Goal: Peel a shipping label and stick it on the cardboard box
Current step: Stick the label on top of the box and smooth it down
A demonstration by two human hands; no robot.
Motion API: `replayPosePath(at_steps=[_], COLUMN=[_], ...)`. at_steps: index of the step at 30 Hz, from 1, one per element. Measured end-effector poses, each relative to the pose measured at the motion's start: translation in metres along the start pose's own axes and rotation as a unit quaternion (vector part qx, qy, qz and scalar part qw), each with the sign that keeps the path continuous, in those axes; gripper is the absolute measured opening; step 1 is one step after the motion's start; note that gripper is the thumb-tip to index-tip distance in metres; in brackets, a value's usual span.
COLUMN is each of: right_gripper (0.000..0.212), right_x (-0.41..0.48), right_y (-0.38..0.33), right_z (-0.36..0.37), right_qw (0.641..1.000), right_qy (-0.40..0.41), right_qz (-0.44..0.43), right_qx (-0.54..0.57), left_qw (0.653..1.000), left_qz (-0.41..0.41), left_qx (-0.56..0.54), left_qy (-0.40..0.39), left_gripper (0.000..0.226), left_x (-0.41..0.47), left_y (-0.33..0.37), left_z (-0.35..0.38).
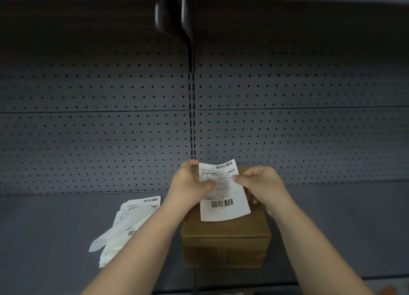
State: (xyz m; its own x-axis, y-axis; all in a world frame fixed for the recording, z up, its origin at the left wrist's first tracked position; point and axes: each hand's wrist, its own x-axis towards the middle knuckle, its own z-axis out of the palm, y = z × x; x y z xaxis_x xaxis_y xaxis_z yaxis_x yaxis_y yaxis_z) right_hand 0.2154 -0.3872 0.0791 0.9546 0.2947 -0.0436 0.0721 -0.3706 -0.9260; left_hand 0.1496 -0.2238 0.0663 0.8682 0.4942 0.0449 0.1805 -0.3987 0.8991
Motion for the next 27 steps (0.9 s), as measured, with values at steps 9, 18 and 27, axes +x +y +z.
replayPosePath(at_steps=[9, 18, 27], right_gripper=[0.014, 0.018, 0.028], right_x=[0.011, 0.015, 0.019], right_y=[0.008, 0.008, 0.014], right_z=[0.005, 0.011, 0.016], right_qw=[0.996, 0.984, 0.973], right_qy=[0.016, 0.021, 0.026], right_qz=[-0.006, -0.035, -0.047], right_qx=[-0.089, -0.176, -0.224], left_qw=[0.999, 0.998, 0.990], left_qz=[0.015, -0.002, 0.036], left_qx=[0.043, 0.056, 0.131], left_qy=[-0.011, -0.028, -0.038], left_gripper=[0.079, 0.089, 0.077], left_x=[0.012, 0.019, 0.018], left_y=[0.001, -0.006, -0.002], left_z=[0.006, 0.008, 0.010])
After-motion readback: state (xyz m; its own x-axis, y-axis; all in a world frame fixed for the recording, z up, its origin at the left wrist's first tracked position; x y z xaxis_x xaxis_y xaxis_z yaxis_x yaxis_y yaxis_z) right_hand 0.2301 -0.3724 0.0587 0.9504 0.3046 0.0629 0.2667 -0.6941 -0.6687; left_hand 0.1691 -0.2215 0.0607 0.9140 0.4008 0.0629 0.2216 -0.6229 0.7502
